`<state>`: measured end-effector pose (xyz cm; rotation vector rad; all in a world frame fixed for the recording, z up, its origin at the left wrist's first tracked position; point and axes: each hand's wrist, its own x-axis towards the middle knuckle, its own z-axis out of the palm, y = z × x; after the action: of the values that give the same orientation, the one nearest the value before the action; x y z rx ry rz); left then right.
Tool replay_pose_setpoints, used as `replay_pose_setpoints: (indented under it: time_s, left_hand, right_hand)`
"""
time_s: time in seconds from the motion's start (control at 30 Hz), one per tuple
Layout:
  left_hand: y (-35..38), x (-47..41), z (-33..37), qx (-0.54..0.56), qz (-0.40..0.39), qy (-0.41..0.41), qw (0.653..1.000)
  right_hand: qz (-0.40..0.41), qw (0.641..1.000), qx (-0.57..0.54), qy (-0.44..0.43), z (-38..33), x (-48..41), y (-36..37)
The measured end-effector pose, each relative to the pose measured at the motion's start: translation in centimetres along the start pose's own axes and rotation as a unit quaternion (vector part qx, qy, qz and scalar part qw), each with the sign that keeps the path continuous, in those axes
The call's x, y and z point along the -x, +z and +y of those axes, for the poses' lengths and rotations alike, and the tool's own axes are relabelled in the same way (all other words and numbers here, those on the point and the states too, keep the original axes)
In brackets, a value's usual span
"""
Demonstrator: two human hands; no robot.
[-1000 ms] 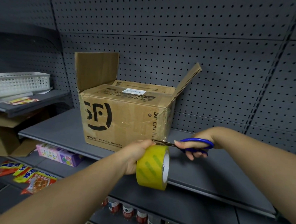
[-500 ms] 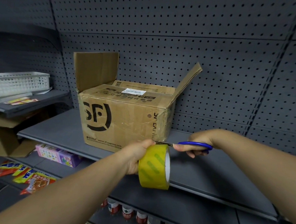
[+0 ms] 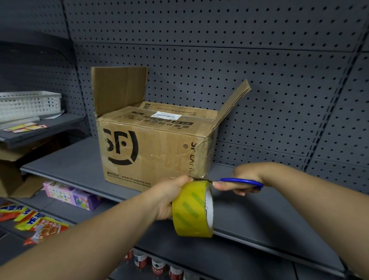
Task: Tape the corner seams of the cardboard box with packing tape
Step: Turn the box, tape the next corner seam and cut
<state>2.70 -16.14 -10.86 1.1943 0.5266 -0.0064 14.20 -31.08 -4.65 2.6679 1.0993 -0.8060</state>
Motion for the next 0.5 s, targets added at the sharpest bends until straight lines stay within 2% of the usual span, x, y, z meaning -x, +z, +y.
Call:
replay_pose_setpoints:
  time_s: [0.13,0.3,0.4,0.5]
  left_hand:
    - [-0.25,0.09,-0.03,-0.004,-0.013,-0.006,1.0]
    - [-0.55,0.41,-0.12,-0.015,-0.038,-0.018,0.999]
    - [-0.5,0.35,-0.08,-0.016,-0.034,-0.009,0.999]
    - [-0.37,0.32,-0.02,-0.012,-0.03,0.0,0.999]
  right_hand:
    - [-0.031,0.999,-0.022,0.011,0.14,-0.11,-0.06]
    - [-0.084,0.991,-0.109,0.006,0.23,-0.38,0.34]
    - [-0.091,0.99,-0.104,-0.002,-0.09,-0.48,0.24]
    - [-0.065,0.996,-0.055,-0.005,-0.24,-0.2,-0.09]
